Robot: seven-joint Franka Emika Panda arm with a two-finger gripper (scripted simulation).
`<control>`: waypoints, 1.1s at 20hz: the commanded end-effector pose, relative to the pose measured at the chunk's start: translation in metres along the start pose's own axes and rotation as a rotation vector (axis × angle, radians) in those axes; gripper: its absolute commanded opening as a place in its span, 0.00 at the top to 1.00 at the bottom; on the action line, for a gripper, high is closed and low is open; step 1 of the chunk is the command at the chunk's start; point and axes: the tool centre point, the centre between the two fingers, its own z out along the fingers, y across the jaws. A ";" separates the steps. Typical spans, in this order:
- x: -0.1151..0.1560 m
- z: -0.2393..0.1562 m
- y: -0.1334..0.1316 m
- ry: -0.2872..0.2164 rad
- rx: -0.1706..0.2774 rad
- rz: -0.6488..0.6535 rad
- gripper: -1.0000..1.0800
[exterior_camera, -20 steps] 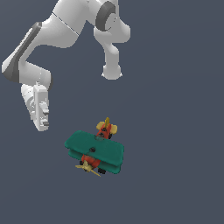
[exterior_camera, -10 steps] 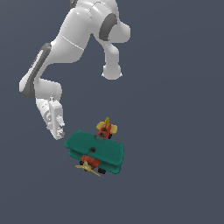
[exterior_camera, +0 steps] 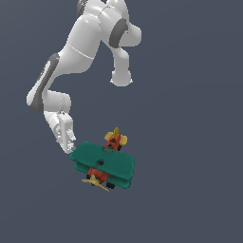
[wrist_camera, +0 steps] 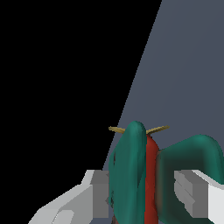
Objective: Pick up the object and move it to a goal position.
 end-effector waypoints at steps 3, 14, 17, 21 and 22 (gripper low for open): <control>-0.001 0.001 0.000 -0.001 0.000 0.001 0.38; -0.008 0.010 0.002 -0.011 0.004 0.012 0.38; -0.008 0.018 0.002 -0.011 0.004 0.012 0.38; -0.009 0.034 0.002 -0.011 0.004 0.013 0.38; -0.010 0.037 0.002 -0.012 0.004 0.014 0.38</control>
